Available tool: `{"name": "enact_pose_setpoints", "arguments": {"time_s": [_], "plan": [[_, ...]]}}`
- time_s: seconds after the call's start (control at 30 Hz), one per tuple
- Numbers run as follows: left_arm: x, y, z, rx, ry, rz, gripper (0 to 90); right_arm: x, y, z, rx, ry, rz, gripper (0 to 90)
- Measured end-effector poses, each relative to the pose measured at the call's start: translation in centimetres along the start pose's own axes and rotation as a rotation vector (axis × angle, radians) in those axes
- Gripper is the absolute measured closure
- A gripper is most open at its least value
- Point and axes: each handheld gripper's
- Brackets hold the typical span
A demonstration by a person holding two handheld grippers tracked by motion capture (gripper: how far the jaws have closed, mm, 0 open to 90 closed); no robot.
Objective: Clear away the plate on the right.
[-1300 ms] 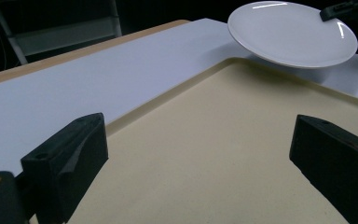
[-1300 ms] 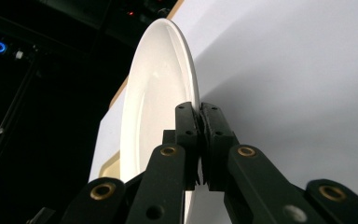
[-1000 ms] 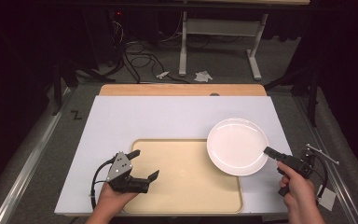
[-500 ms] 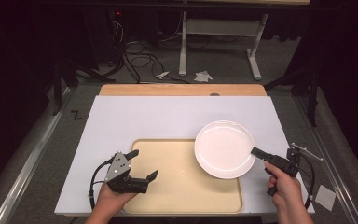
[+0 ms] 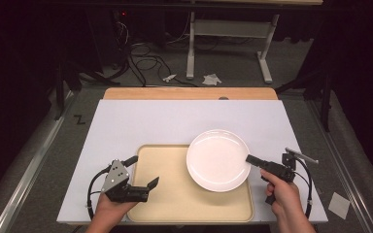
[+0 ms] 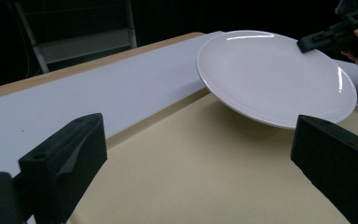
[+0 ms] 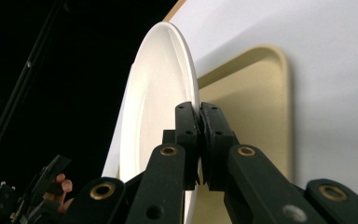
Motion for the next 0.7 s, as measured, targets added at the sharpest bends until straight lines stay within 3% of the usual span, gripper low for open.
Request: {"name": "enact_pose_setpoints", "arguments": {"time_s": [0.03, 0.7], "plan": [[0.0, 0.2, -0.3, 0.003, -0.041, -0.025, 4.3, -0.1, -0.2, -0.1, 0.001, -0.001, -0.007, 88.8], [-0.2, 0.6, -0.2, 0.007, -0.053, -0.035, 4.3, -1.4, -3.9, -1.5, 0.009, 0.042, -0.120, 88.8]]}}
Point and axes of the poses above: each handheld gripper's, and its own axes: y roughly backward along the jaws, x roughly out of its top, z roughly to its right, and after that the axes turned 6 degrees about x, right-handed
